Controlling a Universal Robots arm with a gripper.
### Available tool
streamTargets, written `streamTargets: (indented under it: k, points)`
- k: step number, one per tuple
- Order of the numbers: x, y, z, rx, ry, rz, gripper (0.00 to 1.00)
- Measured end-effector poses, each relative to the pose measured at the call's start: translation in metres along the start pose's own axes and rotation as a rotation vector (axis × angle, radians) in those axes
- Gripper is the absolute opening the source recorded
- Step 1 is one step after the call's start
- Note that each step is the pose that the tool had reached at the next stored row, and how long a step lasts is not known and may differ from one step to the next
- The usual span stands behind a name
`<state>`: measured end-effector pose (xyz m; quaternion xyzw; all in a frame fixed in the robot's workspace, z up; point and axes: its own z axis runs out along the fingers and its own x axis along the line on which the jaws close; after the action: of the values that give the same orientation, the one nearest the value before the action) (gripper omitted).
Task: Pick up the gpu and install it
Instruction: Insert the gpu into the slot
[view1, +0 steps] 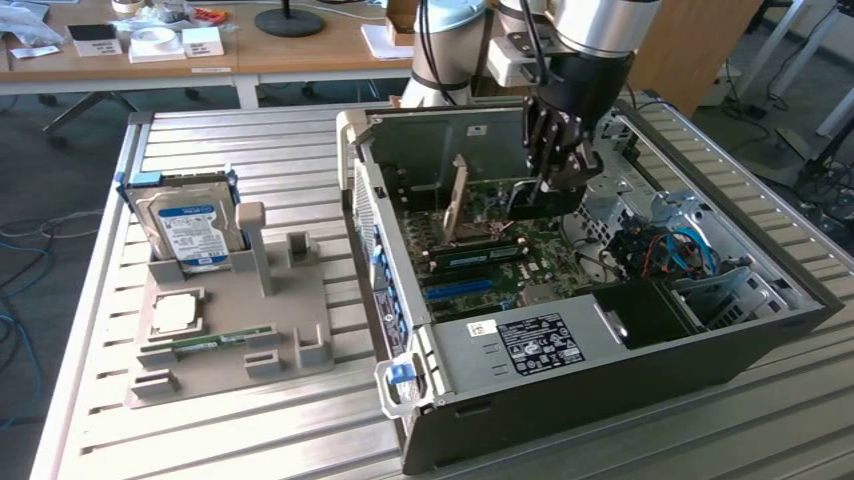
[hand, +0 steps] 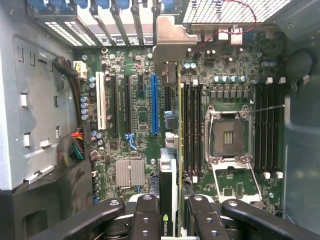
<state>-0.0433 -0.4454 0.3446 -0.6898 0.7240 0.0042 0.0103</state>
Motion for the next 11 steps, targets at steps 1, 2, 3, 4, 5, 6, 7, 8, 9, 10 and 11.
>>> streamTargets:
  k: [1, 2, 3, 4, 5, 6, 7, 8, 9, 10, 11]
  points:
    - [0.0001, 0.0004, 0.0013, 0.0, 0.0, 0.0, 0.27]
    - [0.0002, 0.0008, 0.0026, 0.0, 0.0, 0.0, 0.27]
    - [0.0003, 0.0013, 0.0036, 0.0, -0.0001, 0.0, 0.27]
    - [0.0004, 0.0017, 0.0042, 0.0, 0.0, 0.0, 0.27]
    - [0.0004, 0.0018, 0.0044, -0.0001, 0.0002, 0.0, 0.27]
    - [0.0006, 0.0021, 0.0045, -0.0001, 0.0002, 0.0, 0.27]
    - [0.0013, 0.0024, 0.0046, -0.0001, 0.0001, 0.0, 0.27]
    - [0.0024, 0.0028, 0.0047, 0.0, -0.0001, 0.0, 0.27]
    - [0.0037, 0.0033, 0.0047, -0.0001, 0.0, 0.0, 0.27]
    - [0.005, 0.0036, 0.0047, -0.0001, 0.0, 0.0, 0.27]
    - [0.0063, 0.0038, 0.0048, -0.0001, 0.0, 0.0, 0.27]
